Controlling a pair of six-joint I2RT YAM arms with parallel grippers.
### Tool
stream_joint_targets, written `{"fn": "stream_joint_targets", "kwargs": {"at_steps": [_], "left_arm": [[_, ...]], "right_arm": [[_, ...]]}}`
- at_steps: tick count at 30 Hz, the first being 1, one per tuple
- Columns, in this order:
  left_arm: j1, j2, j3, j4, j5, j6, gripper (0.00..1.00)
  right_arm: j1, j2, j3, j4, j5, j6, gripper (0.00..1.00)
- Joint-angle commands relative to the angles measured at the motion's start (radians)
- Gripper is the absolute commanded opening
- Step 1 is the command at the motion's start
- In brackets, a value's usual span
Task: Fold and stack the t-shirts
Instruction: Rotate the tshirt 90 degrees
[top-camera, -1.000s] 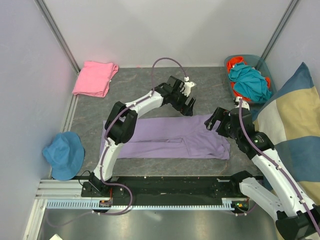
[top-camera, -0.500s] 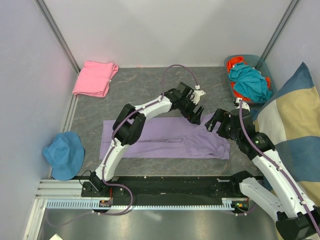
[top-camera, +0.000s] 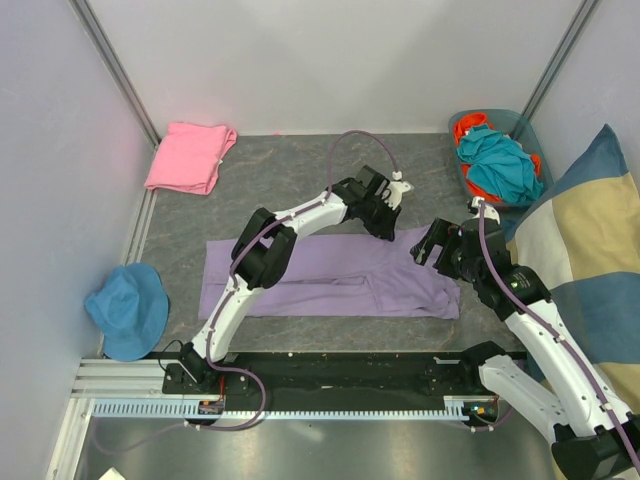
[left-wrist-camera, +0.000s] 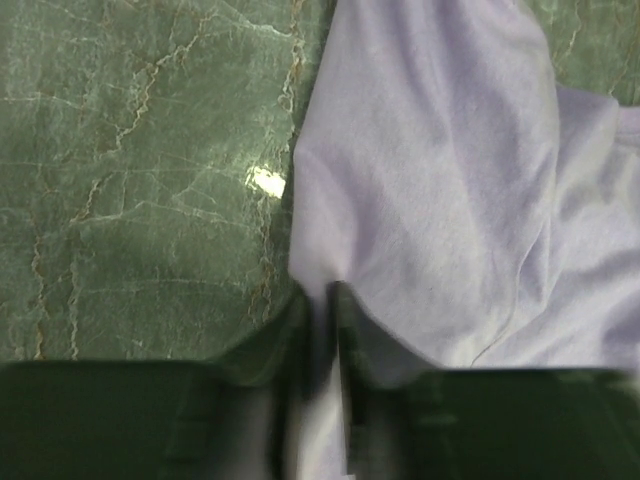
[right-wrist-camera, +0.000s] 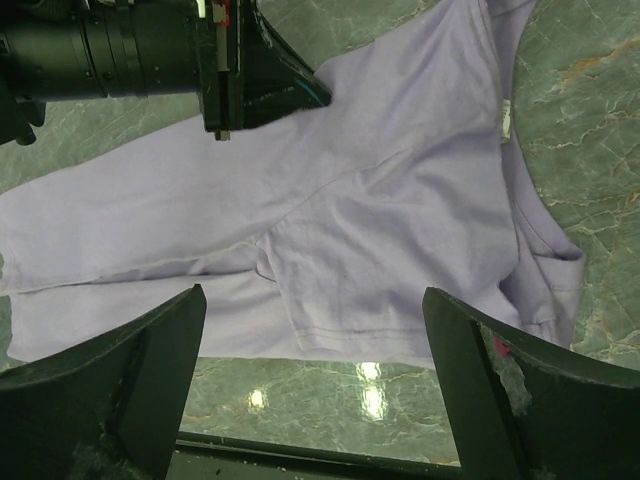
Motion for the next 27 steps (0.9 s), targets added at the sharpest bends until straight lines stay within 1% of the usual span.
{"fn": "stream_joint_targets", "kwargs": {"at_steps": [1, 4, 7, 8, 9, 11, 12, 14, 15, 16, 17, 18, 20, 23, 24, 26, 27], "left_arm": [[-0.01, 0.04, 0.056, -0.005, -0.018, 0.014, 0.02], [-0.011, 0.057, 0.083, -0.005, -0.055, -0.014, 0.02], [-0.002, 0.099, 0.158, -0.018, -0.084, -0.069, 0.02], [0.013, 0.15, 0.265, -0.054, -0.091, -0.156, 0.02], [0.031, 0.165, 0.331, -0.059, -0.089, -0.217, 0.02], [0.057, 0.206, 0.381, -0.059, -0.08, -0.294, 0.02], [0.089, 0.22, 0.42, -0.055, -0.074, -0.381, 0.02], [0.128, 0.237, 0.43, -0.021, -0.062, -0.478, 0.02], [0.169, 0.237, 0.418, -0.001, -0.054, -0.573, 0.02], [0.189, 0.237, 0.409, 0.016, -0.046, -0.615, 0.02], [0.208, 0.229, 0.398, 0.048, -0.051, -0.69, 0.02], [0.244, 0.226, 0.375, 0.065, -0.057, -0.724, 0.02], [0.278, 0.218, 0.361, 0.087, -0.078, -0.806, 0.02], [0.344, 0.217, 0.364, 0.1, -0.11, -0.883, 0.02], [0.376, 0.22, 0.364, 0.116, -0.115, -0.897, 0.02], [0.404, 0.22, 0.372, 0.119, -0.126, -0.923, 0.02], [0.429, 0.22, 0.372, 0.123, -0.126, -0.927, 0.02]], "right_arm": [[0.001, -0.014, 0.003, -0.019, -0.005, -0.007, 0.98], [0.001, -0.017, -0.007, -0.021, -0.015, -0.007, 0.98], [0.0, -0.045, -0.025, -0.018, -0.022, 0.009, 0.98], [0.0, -0.072, -0.04, -0.012, -0.032, 0.023, 0.98], [0.001, -0.08, -0.046, -0.011, -0.033, 0.026, 0.98], [0.0, -0.088, -0.063, -0.016, -0.039, 0.034, 0.98], [0.001, -0.089, -0.071, -0.018, -0.042, 0.037, 0.98], [0.001, -0.095, -0.092, -0.016, -0.047, 0.051, 0.98], [0.001, -0.098, -0.102, -0.007, -0.047, 0.057, 0.97], [0.001, -0.103, -0.111, -0.001, -0.045, 0.063, 0.97], [0.001, -0.112, -0.132, 0.008, -0.047, 0.074, 0.97], [0.001, -0.111, -0.142, 0.028, -0.05, 0.08, 0.97], [0.001, -0.1, -0.171, 0.053, -0.061, 0.092, 0.96], [0.001, -0.062, -0.214, 0.122, -0.076, 0.129, 0.96], [0.001, -0.052, -0.227, 0.172, -0.12, 0.152, 0.96], [0.004, -0.016, -0.272, 0.237, -0.15, 0.18, 0.95], [0.007, 0.0, -0.284, 0.304, -0.162, 0.212, 0.95]]}}
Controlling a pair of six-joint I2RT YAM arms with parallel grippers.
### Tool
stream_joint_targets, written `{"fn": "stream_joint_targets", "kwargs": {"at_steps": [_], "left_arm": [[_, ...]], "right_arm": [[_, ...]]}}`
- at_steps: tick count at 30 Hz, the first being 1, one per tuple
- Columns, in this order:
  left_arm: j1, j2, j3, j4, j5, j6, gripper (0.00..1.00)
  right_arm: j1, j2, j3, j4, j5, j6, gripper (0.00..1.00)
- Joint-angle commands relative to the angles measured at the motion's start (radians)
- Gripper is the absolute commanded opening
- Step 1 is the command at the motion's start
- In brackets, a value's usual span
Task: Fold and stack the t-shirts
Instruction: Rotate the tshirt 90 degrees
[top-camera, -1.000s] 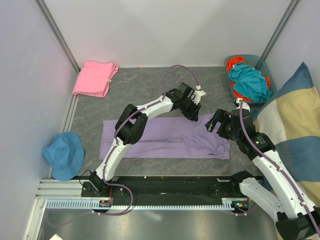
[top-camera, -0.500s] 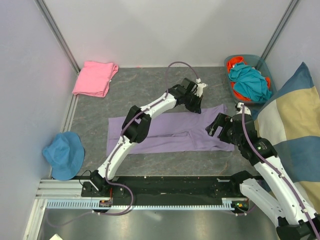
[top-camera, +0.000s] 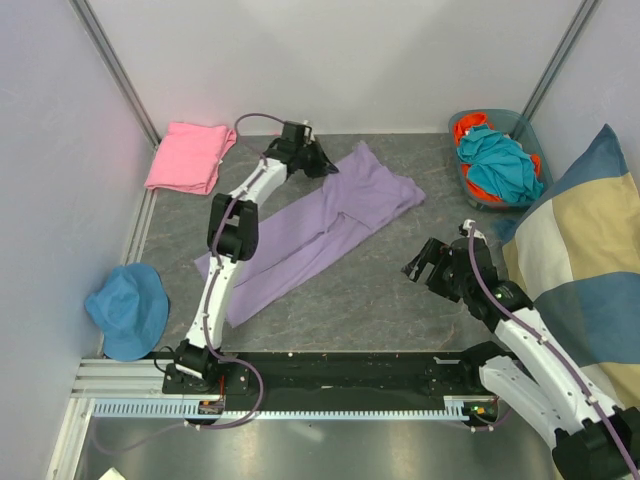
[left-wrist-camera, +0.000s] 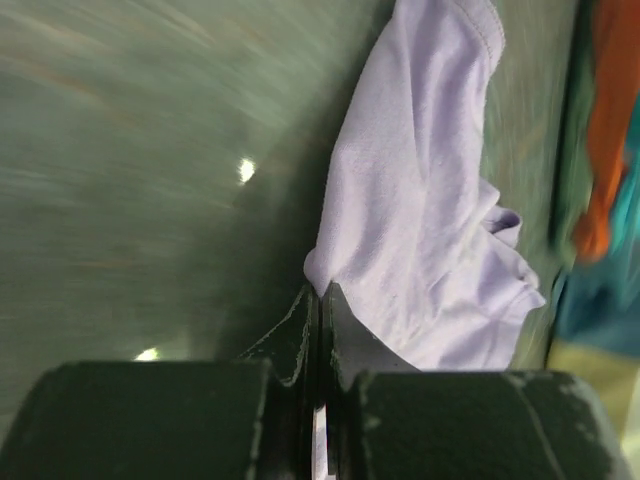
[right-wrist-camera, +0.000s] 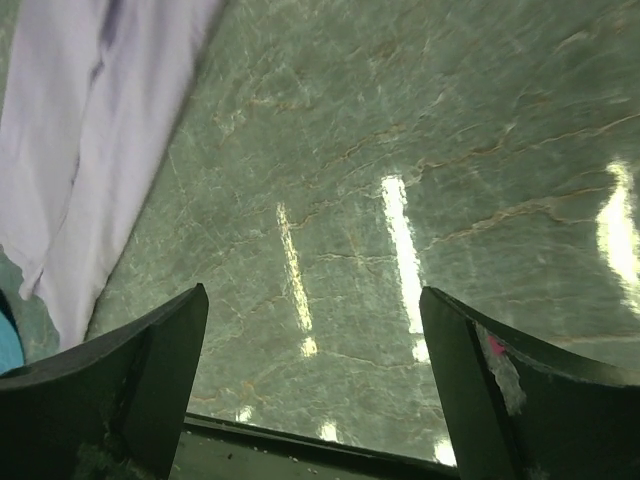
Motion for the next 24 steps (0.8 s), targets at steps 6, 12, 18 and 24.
{"fn": "stream_joint_targets", "kwargs": {"at_steps": [6, 12, 18, 24], "left_arm": [[0.129, -0.014, -0.018, 0.054, -0.044, -0.142, 0.02], [0.188, -0.045, -0.069, 0.047, -0.059, -0.105, 0.02], [0.244, -0.086, -0.124, 0.005, -0.105, -0.063, 0.02], [0.3, -0.105, -0.139, -0.015, -0.133, -0.036, 0.02]], "right_arm": [[0.131, 0.229, -0.077, 0.441, -0.051, 0.189, 0.95], [0.363, 0.526, 0.024, 0.653, 0.034, 0.266, 0.95], [0.514, 0.81, 0.147, 0.811, 0.045, 0.332, 0.95], [0.56, 0.98, 0.23, 0.874, 0.04, 0.376, 0.95]]}}
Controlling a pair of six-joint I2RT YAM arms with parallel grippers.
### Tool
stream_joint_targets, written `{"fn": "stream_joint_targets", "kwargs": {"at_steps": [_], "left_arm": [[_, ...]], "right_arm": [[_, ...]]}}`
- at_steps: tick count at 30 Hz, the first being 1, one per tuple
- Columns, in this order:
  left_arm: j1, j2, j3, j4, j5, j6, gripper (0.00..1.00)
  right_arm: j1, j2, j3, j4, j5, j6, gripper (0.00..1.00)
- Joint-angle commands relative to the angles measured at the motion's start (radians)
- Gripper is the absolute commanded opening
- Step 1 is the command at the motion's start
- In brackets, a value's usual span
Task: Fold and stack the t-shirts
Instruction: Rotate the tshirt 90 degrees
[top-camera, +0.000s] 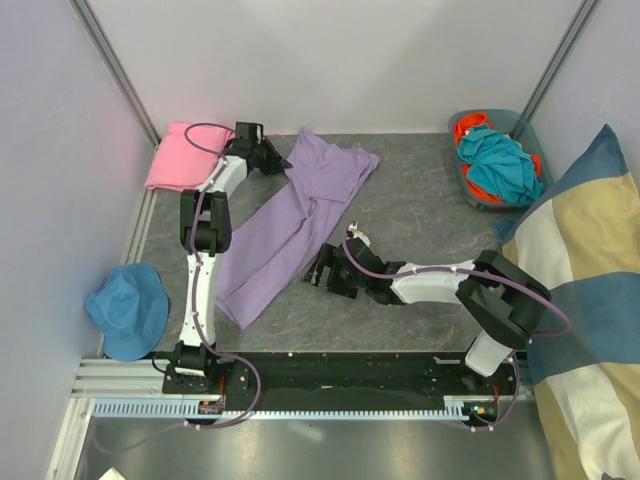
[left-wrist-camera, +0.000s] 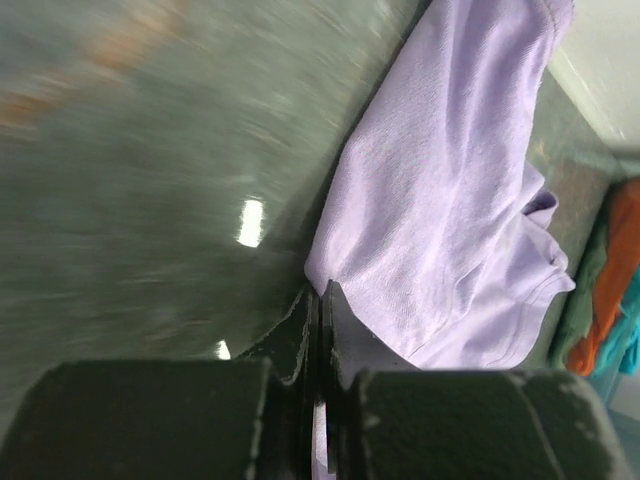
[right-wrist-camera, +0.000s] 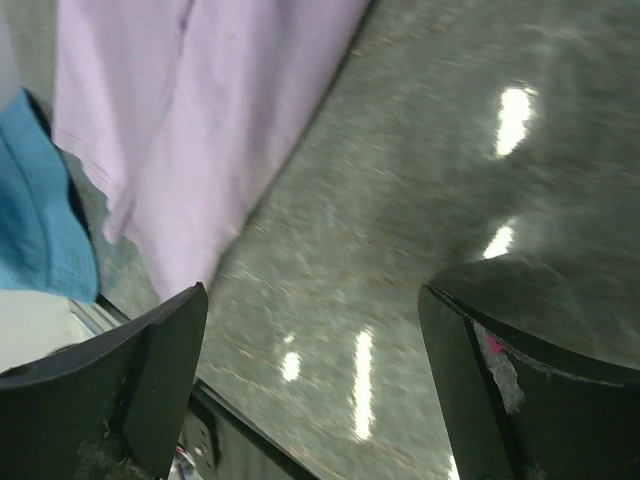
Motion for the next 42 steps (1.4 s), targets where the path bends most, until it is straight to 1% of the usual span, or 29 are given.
{"fn": "stream_joint_targets", "kwargs": {"at_steps": [1, 9, 12, 13, 15, 16, 18, 19, 20, 21, 24, 27, 30, 36, 42], "left_arm": [[0.059, -0.059, -0.012, -0.034, -0.063, 0.055, 0.02], [0.093, -0.065, -0.022, -0.034, -0.05, 0.073, 0.02], [0.101, -0.076, -0.039, -0.034, -0.048, 0.081, 0.02], [0.102, -0.077, -0.045, -0.034, -0.045, 0.087, 0.02], [0.107, -0.087, -0.053, -0.034, -0.047, 0.093, 0.02], [0.11, -0.088, -0.058, -0.034, -0.047, 0.098, 0.02], [0.116, -0.094, -0.062, -0.036, -0.044, 0.101, 0.02], [0.118, -0.094, -0.067, -0.033, -0.04, 0.104, 0.02], [0.121, -0.096, -0.07, -0.036, -0.04, 0.106, 0.02], [0.121, -0.097, -0.072, -0.034, -0.036, 0.107, 0.02], [0.119, -0.096, -0.082, -0.033, -0.013, 0.098, 0.02], [0.107, -0.105, -0.119, -0.022, -0.004, 0.083, 0.02], [0.084, -0.137, -0.199, 0.013, -0.005, 0.066, 0.02], [0.035, -0.206, -0.346, 0.096, -0.011, 0.015, 0.02], [-0.014, -0.277, -0.504, 0.168, -0.025, -0.057, 0.02]], "right_arm": [[0.024, 0.099, 0.068, 0.108, 0.031, 0.058, 0.95], [0.062, 0.274, 0.194, 0.142, 0.048, 0.093, 0.95], [0.068, 0.343, 0.262, 0.139, 0.037, 0.1, 0.85], [0.067, 0.371, 0.273, 0.135, 0.034, 0.104, 0.75], [0.068, 0.394, 0.29, 0.126, 0.022, 0.116, 0.62], [0.068, 0.408, 0.295, 0.125, 0.02, 0.116, 0.47], [0.068, 0.409, 0.289, 0.125, 0.023, 0.119, 0.34], [0.068, 0.406, 0.284, 0.123, 0.028, 0.12, 0.22], [0.068, 0.402, 0.28, 0.117, 0.029, 0.116, 0.17], [0.068, 0.393, 0.267, 0.112, 0.043, 0.113, 0.09], [0.064, 0.362, 0.243, 0.089, 0.057, 0.094, 0.0], [0.044, 0.328, 0.202, 0.076, 0.052, 0.074, 0.0], [0.009, 0.293, 0.163, 0.065, 0.013, 0.054, 0.0], [-0.071, 0.218, 0.106, -0.038, -0.053, -0.069, 0.0], [-0.16, 0.153, 0.129, -0.251, -0.078, -0.264, 0.0]]}}
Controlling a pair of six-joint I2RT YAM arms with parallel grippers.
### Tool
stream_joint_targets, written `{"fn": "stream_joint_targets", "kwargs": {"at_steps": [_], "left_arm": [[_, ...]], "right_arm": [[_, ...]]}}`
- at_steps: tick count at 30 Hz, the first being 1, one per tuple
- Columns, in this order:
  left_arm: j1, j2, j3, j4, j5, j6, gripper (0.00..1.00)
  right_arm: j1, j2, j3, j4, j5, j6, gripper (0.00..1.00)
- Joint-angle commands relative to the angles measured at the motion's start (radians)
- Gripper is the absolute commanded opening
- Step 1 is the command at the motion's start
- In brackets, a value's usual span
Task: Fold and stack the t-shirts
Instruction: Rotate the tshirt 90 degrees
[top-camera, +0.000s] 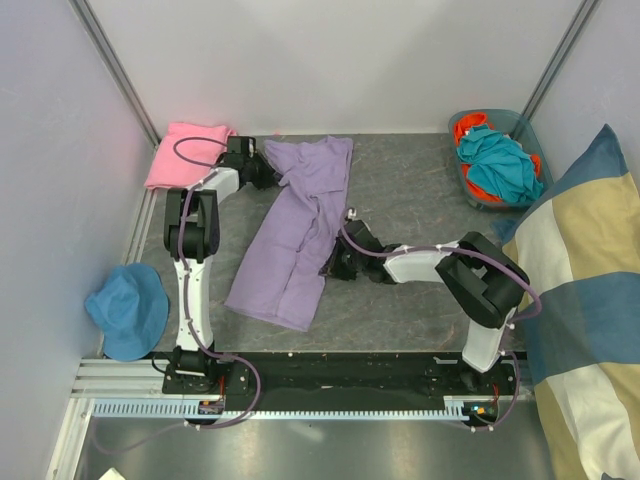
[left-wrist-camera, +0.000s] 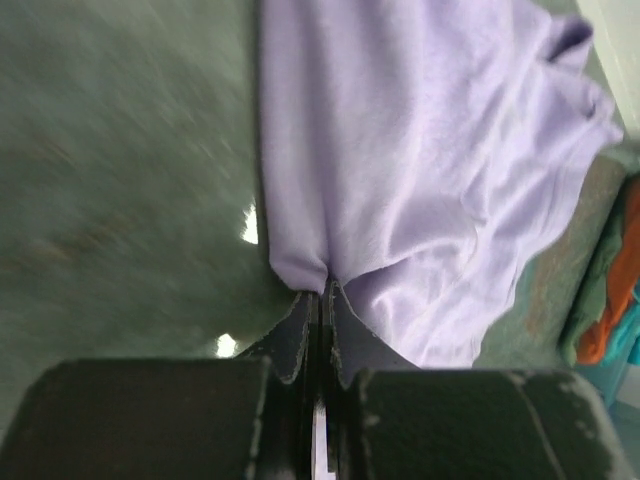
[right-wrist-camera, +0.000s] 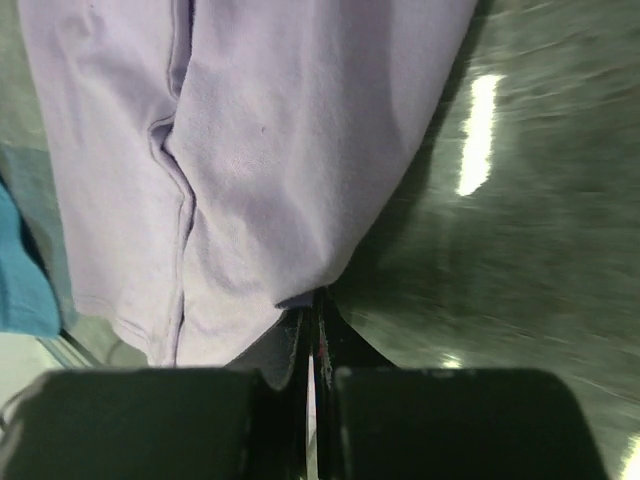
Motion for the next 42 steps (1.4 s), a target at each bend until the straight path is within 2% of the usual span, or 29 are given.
{"fn": "stream_joint_targets", "kwargs": {"at_steps": [1, 7, 9, 19, 26, 27, 28, 30, 31, 32, 35, 42], "left_arm": [[-0.054, -0.061, -0.102, 0.011, -0.016, -0.063, 0.02], [-0.091, -0.113, -0.173, 0.028, -0.043, -0.081, 0.02], [-0.098, -0.136, -0.2, 0.033, -0.054, -0.081, 0.02], [-0.117, -0.258, -0.36, 0.07, -0.077, -0.073, 0.02], [-0.148, -0.275, -0.394, 0.081, -0.092, -0.058, 0.02], [-0.154, -0.272, -0.389, 0.081, -0.094, -0.057, 0.02], [-0.157, -0.266, -0.383, 0.084, -0.089, -0.055, 0.02], [-0.163, -0.245, -0.357, 0.088, -0.077, -0.044, 0.02], [-0.166, -0.234, -0.328, 0.091, -0.062, -0.031, 0.02], [-0.167, -0.211, -0.309, 0.093, -0.051, -0.023, 0.02], [-0.168, -0.15, -0.217, 0.091, -0.003, 0.023, 0.02], [-0.168, 0.003, 0.04, 0.039, 0.075, 0.118, 0.02]], "right_arm": [[-0.058, -0.041, 0.007, -0.316, 0.012, -0.206, 0.0], [-0.096, -0.073, 0.079, -0.548, 0.021, -0.358, 0.0], [-0.104, -0.093, 0.093, -0.606, 0.065, -0.384, 0.0], [-0.104, -0.248, 0.047, -0.873, 0.28, -0.338, 0.0], [-0.104, -0.329, 0.001, -0.917, 0.287, -0.335, 0.02], [-0.104, -0.326, -0.001, -0.918, 0.287, -0.337, 0.04], [-0.104, -0.32, -0.002, -0.917, 0.284, -0.34, 0.15], [-0.104, -0.32, -0.005, -0.898, 0.262, -0.346, 0.41], [-0.104, -0.329, -0.007, -0.894, 0.258, -0.349, 0.63], [-0.104, -0.339, -0.005, -0.884, 0.259, -0.346, 0.69], [-0.104, -0.404, -0.004, -0.852, 0.265, -0.343, 0.79], [-0.104, -0.512, -0.004, -0.826, 0.3, -0.338, 0.83]]}}
